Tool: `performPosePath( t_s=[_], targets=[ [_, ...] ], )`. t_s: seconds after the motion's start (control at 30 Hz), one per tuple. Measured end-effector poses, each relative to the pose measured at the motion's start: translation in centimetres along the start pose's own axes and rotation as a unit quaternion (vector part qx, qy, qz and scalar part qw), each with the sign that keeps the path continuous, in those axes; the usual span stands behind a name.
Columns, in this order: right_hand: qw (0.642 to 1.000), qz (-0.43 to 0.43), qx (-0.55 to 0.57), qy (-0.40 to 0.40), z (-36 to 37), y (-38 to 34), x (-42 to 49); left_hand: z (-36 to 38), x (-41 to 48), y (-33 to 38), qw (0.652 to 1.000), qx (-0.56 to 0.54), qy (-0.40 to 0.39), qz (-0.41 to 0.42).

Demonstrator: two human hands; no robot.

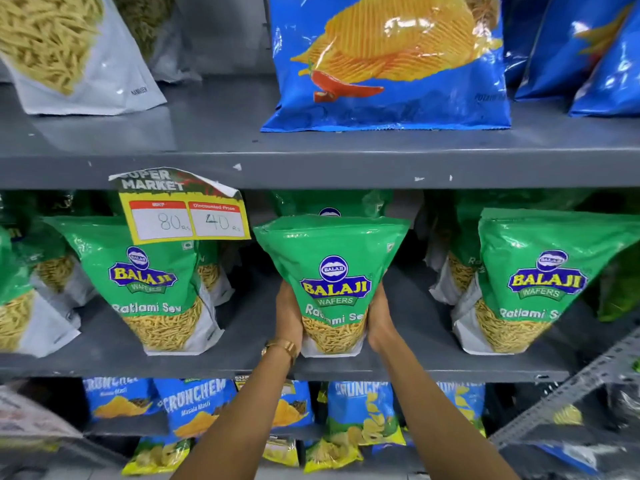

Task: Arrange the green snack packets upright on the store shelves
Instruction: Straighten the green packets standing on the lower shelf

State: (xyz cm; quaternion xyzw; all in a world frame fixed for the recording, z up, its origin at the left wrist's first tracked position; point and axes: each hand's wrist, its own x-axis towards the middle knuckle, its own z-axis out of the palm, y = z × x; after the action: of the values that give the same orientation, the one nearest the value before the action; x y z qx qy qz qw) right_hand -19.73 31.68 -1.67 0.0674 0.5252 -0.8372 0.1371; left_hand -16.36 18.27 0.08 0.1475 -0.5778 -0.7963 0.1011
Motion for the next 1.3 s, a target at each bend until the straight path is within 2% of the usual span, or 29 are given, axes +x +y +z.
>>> performPosePath(
  t_s=[0.2,0.3,0.4,0.57,0.67,0.73,0.83,0.9,1.0,1.1,1.17,1.3],
  targets=[
    [0.999,-0.033,-0.03,0.021,0.4,-0.9,-0.3,0.4,-0.8,1.2,1.0,0.03,0.006,0.005],
    [0.994,-0.043,-0.085,0.054,0.8,-1.5,-1.6,-0.4,-1.1,1.5,0.998,0.056,-0.003,0.0],
    [0.985,-0.054,-0.135,0.098,0.2,-1.8,-3.8,-1.6,-1.3,0.9,1.0,0.016,-0.001,-0.005],
    [0.98,-0.104,-0.12,0.123,-0.8,-1.5,-8.8,-1.8,-7.7,0.8,0.996,-0.01,0.063,0.062],
    [0.974,-0.126,-0.127,0.137,-1.8,-0.8,-11.9,-1.8,-11.4,-1.3,0.989,-0.031,0.123,0.077],
    [0.97,-0.148,-0.125,0.145,-2.5,-0.9,-13.8,-1.2,-13.5,-2.8,0.988,-0.026,0.129,0.082],
    [0.961,-0.191,-0.127,0.156,-3.7,-1.8,-15.9,0.9,-16.1,-4.1,0.988,0.005,0.09,0.124],
    [0.946,-0.222,-0.131,0.199,-4.5,-2.9,-16.6,2.7,-16.8,-4.2,0.986,0.042,0.033,0.16],
    [0.905,-0.289,-0.096,0.298,-6.6,-4.9,-16.7,5.7,-16.7,-3.6,0.978,0.08,-0.064,0.184],
    [0.858,-0.345,-0.09,0.369,-9.4,-7.1,-16.4,9.0,-15.7,-3.6,0.972,0.09,-0.109,0.187],
    [0.861,-0.336,-0.091,0.371,-12.4,-8.4,-15.5,11.8,-14.8,-4.2,0.974,0.084,-0.11,0.181],
    [0.903,-0.254,-0.153,0.311,-16.4,-10.8,-13.9,17.6,-12.5,-5.5,0.984,0.07,-0.101,0.132]
  ],
)
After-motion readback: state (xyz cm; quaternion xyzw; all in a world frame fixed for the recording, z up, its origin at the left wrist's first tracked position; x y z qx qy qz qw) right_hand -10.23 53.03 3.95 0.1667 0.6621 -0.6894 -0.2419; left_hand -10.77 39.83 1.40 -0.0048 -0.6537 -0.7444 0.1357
